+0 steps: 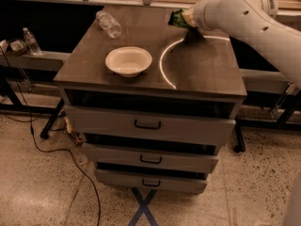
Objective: Place green rice chip bag into paper bowl
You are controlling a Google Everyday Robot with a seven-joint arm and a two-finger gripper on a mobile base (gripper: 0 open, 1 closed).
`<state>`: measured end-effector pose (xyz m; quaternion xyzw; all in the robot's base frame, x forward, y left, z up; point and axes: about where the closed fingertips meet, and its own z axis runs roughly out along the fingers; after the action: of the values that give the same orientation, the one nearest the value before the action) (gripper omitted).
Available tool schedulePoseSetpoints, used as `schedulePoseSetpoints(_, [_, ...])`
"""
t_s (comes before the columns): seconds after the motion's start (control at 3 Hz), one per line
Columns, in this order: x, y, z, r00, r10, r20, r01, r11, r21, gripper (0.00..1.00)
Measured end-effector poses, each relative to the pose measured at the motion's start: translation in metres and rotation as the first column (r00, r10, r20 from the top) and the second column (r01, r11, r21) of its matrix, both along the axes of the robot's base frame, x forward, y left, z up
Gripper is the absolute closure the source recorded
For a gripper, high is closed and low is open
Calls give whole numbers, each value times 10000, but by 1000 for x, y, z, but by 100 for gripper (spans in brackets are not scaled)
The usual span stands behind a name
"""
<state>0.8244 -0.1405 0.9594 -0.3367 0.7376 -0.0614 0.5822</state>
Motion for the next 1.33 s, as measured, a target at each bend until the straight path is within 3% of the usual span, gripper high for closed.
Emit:
schedulePoseSetpoints(0.33, [-3, 13, 6, 9993, 316, 198, -311, 9992, -262, 100])
schedulePoseSetpoints(0.67, [-4, 20, 0, 9982, 510, 328, -511, 9987, 2, 100])
schedulePoseSetpoints(1.0, [-15, 46, 29, 9815, 1339, 1372, -1367, 9906, 109, 100])
schedulePoseSetpoints(1.33, [-38, 49, 74, 9500, 1857, 2511, -1917, 9815, -7, 100])
